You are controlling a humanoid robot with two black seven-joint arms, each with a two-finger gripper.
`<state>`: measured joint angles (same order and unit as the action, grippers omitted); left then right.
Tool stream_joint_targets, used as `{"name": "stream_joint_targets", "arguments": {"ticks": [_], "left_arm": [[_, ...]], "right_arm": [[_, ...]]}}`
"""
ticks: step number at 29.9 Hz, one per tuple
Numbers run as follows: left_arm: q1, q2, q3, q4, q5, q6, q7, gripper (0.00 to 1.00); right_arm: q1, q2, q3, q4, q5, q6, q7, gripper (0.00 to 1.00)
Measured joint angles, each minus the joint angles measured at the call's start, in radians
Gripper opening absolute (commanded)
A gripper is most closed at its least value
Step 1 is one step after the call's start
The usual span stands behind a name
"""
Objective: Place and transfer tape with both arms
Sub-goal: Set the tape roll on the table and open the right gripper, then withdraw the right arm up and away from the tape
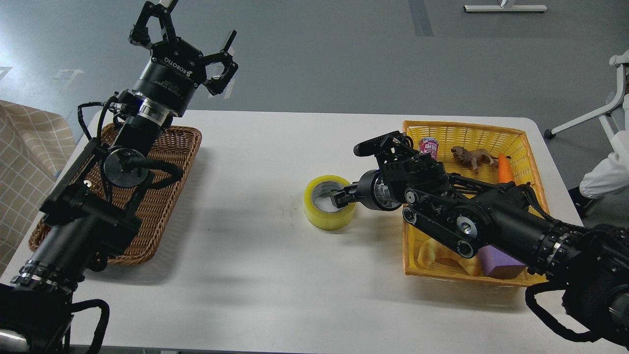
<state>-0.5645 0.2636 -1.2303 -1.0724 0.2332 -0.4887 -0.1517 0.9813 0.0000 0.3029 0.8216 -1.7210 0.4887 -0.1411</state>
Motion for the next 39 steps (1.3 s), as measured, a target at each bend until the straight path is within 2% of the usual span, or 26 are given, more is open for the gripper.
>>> {"name": "stream_joint_targets", "arguments": {"ticks": [10, 22, 29, 32, 39], "left_arm": [[0.0, 0.004, 0.0, 0.0, 0.0, 0.0, 0.0, 0.98], [0.001, 0.014, 0.004, 0.0, 0.001, 0.0, -0.001, 0.98], [0.001, 0.022, 0.004, 0.002, 0.001, 0.0, 0.004, 0.98], [0.001, 0.033, 0.005, 0.002, 0.002, 0.0, 0.007, 0.98], [0.001, 0.059, 0.005, 0.002, 0.003, 0.0, 0.008, 0.98]], "right_arm": [[0.056, -0.021, 0.063, 0.07, 0.007, 0.0, 0.001, 1.0], [0.072, -0.314, 0.269, 0.323, 0.049, 0.0, 0.003, 1.0], [0.05, -0.408, 0.453, 0.341, 0.275, 0.0, 0.009, 1.0], [0.009, -0.435, 0.546, 0.337, 0.44, 0.0, 0.009, 1.0], [-0.131, -0.442, 0.769, 0.331, 0.8, 0.0, 0.009, 1.0]]}}
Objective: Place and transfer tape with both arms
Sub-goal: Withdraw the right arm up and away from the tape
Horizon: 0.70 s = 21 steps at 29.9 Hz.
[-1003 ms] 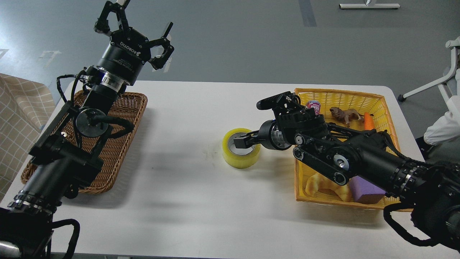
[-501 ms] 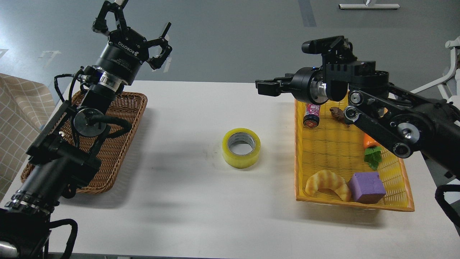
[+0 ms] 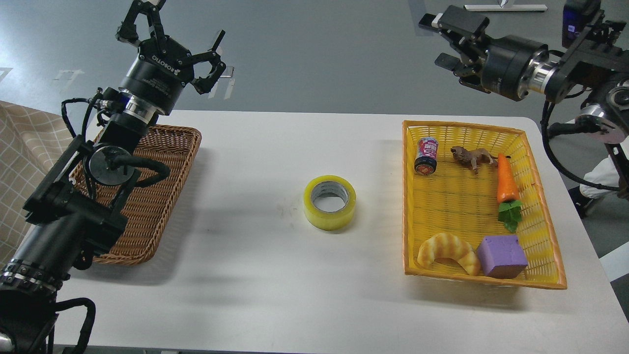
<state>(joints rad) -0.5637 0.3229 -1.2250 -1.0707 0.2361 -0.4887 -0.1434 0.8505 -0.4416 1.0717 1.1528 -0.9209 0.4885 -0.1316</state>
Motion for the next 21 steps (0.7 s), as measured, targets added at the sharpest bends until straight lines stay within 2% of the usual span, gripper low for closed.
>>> {"name": "stream_joint_targets", "arguments": {"ticks": [6, 11, 17, 21], "left_arm": [[0.001, 0.0, 0.002, 0.0, 0.001, 0.0, 0.002, 0.98], [0.001, -0.001, 0.002, 0.0, 0.002, 0.0, 0.002, 0.98], [0.0, 0.0, 0.002, 0.0, 0.004, 0.0, 0.002, 0.98], [-0.002, 0.0, 0.002, 0.0, 0.036, 0.0, -0.001, 0.98]], "right_arm": [[-0.081, 0.03, 0.203, -0.005, 0.304, 0.0, 0.002, 1.0], [-0.096, 0.123, 0.351, -0.011, 0.464, 0.0, 0.002, 1.0], [-0.168, 0.311, 0.525, -0.012, 0.525, 0.0, 0.001, 1.0], [-0.206, 0.408, 0.577, -0.012, 0.527, 0.0, 0.001, 1.0]]}}
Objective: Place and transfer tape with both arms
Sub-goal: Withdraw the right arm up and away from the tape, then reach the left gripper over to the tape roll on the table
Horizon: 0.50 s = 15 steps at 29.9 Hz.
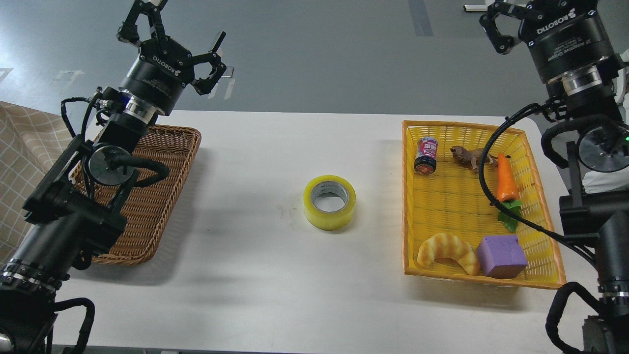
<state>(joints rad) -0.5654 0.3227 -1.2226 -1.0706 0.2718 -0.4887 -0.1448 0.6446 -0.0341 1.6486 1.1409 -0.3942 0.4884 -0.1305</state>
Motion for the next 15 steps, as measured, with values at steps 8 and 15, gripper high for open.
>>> {"name": "stream_joint_targets", "arguments": {"ticks": [8, 15], "left_arm": [[-0.001, 0.0, -0.001, 0.0, 0.162, 0.0, -0.012, 0.98], [-0.002, 0.01, -0.002, -0.047, 0.4, 0.0, -0.036, 0.98]], "right_arm": [[-0.05, 0.034, 0.091, 0.0, 0.01, 0.0, -0.001, 1.0], [-0.093, 0.034, 0.099, 0.003, 0.051, 0.0, -0.001, 1.0]]}}
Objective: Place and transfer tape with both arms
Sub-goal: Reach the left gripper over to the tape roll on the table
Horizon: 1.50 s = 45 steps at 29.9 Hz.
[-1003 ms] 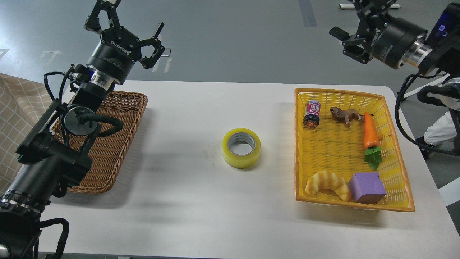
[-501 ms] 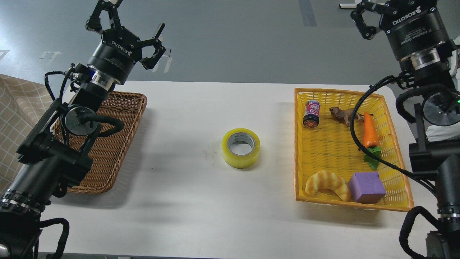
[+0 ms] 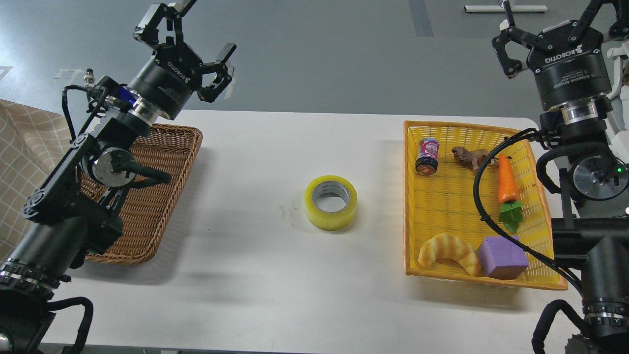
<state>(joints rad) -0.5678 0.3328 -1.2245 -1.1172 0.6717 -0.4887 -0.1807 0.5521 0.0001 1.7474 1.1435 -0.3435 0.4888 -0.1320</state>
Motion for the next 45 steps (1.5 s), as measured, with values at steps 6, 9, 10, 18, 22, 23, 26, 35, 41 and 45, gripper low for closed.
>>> {"name": "stream_joint_targets", "arguments": {"ticks": [6, 9, 10, 18, 22, 23, 26, 35, 41, 45], "left_arm": [[-0.001, 0.008, 0.0, -0.095, 0.357, 0.013, -0.025, 0.98], [0.002, 0.023, 0.005, -0.119, 0.462, 0.02, -0.029, 0.98], [0.003, 0.031, 0.009, -0.125, 0.491, 0.021, -0.032, 0.98], [-0.004, 0.201, 0.201, -0.259, 0.667, 0.021, -0.063, 0.98], [-0.009, 0.301, 0.281, -0.336, 0.704, 0.021, -0.06, 0.98], [-0.014, 0.318, 0.302, -0.346, 0.73, 0.021, -0.058, 0.98], [-0.038, 0.342, 0.361, -0.357, 0.853, 0.02, -0.054, 0.98], [-0.071, 0.345, 0.448, -0.359, 1.176, 0.013, 0.031, 0.98], [-0.142, 0.336, 0.569, -0.351, 1.316, 0.012, 0.066, 0.98], [-0.18, 0.291, 0.592, -0.345, 1.345, 0.008, 0.131, 0.98]], "right_arm": [[-0.023, 0.0, 0.02, 0.007, 0.004, 0.0, 0.0, 1.0], [-0.038, 0.0, 0.03, 0.01, 0.012, 0.0, 0.0, 1.0], [-0.042, 0.0, 0.031, 0.011, 0.014, 0.0, 0.0, 1.0], [-0.086, 0.0, 0.032, 0.014, 0.015, 0.0, 0.001, 1.0], [-0.105, 0.0, 0.032, 0.016, 0.015, 0.0, 0.002, 1.0], [-0.108, 0.0, 0.032, 0.016, 0.015, 0.0, 0.002, 1.0], [-0.118, 0.0, 0.032, 0.014, 0.015, 0.0, 0.002, 1.0], [-0.156, 0.0, 0.032, 0.005, 0.015, 0.0, 0.003, 1.0], [-0.191, 0.0, 0.042, -0.001, 0.016, 0.0, 0.006, 1.0], [-0.219, 0.0, 0.055, -0.001, 0.021, 0.0, 0.008, 1.0]]}}
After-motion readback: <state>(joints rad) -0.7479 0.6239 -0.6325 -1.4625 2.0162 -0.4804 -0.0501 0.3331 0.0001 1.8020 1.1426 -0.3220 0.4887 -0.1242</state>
